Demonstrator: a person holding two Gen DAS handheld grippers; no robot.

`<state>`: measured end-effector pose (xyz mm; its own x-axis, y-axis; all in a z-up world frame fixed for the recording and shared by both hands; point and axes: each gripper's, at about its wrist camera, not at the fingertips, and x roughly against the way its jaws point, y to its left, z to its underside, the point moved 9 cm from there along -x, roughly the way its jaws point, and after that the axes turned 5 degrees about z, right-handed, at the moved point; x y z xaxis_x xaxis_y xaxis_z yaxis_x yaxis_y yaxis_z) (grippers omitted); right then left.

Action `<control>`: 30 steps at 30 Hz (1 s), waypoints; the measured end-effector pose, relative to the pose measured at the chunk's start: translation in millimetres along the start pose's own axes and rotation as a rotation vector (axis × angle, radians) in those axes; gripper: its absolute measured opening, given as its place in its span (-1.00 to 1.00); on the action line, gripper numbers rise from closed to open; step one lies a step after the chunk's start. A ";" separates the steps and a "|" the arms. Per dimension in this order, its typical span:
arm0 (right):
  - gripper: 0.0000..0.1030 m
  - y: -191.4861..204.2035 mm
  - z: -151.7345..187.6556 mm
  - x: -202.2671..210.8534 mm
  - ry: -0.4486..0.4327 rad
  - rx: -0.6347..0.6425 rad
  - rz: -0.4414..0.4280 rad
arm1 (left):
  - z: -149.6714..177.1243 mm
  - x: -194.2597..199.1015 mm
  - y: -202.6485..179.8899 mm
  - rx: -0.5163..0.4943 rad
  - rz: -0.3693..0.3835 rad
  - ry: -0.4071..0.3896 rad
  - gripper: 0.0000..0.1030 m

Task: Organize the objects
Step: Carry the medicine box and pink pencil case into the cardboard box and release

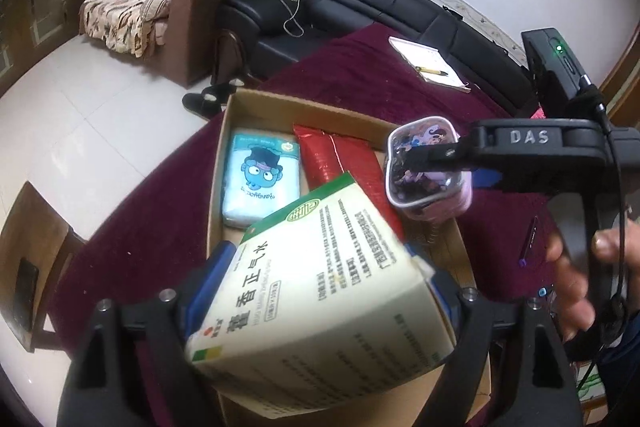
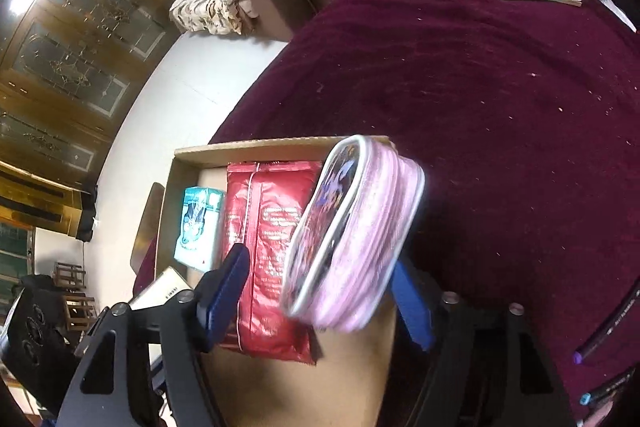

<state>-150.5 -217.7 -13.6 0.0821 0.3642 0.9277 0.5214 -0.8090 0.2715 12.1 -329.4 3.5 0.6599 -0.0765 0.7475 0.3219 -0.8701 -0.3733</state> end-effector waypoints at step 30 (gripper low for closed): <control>-0.08 -17.1 31.6 14.0 -0.050 -0.128 -0.054 | -1.0 4.0 4.1 -0.031 -0.021 -0.007 0.63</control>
<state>-131.4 -184.2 -13.3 0.1007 0.4284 0.8980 0.4142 -0.8387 0.3537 15.3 -333.7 5.5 0.6579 -0.0543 0.7511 0.3148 -0.8862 -0.3399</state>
